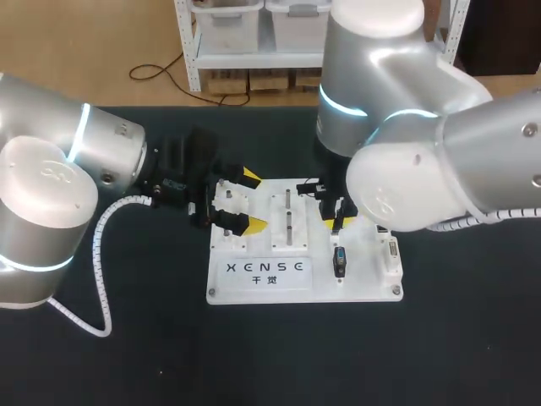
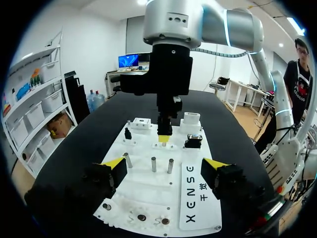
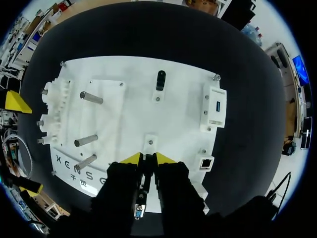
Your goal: Insert the Ethernet cable into its matching sockets.
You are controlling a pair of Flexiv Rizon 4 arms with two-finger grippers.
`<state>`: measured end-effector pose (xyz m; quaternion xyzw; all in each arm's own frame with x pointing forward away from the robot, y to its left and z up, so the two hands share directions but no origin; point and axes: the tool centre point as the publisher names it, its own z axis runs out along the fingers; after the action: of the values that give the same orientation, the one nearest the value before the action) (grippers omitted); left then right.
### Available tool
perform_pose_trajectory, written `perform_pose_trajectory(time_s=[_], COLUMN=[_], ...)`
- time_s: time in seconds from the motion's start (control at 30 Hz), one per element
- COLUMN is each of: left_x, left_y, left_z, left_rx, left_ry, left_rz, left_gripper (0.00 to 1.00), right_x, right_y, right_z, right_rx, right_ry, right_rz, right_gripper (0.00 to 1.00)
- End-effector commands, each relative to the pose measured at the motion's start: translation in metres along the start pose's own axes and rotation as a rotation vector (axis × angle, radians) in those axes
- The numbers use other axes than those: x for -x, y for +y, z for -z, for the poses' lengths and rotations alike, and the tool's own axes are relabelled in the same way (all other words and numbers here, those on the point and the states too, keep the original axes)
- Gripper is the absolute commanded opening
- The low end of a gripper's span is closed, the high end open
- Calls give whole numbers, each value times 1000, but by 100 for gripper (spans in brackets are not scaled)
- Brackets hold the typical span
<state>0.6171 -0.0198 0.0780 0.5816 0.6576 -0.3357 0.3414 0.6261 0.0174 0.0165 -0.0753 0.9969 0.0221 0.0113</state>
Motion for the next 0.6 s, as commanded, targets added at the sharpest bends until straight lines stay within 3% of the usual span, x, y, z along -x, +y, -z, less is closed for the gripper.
perform_pose_trajectory(time_s=[0.03,0.37,0.6], left_x=[-1,-1,-1], left_y=[1,1,1], left_z=[-1,-1,-1], left_rx=[-1,-1,-1], left_ry=[0,0,0], left_rz=[0,0,0], left_gripper=[100,100,100], right_x=[1,2,-3], right_y=[-2,-15,-42], right_z=[2,33,38], right_rx=[0,6,-16], right_ry=[1,-1,1], right_rz=[1,-11,-39], right_gripper=[0,0,0])
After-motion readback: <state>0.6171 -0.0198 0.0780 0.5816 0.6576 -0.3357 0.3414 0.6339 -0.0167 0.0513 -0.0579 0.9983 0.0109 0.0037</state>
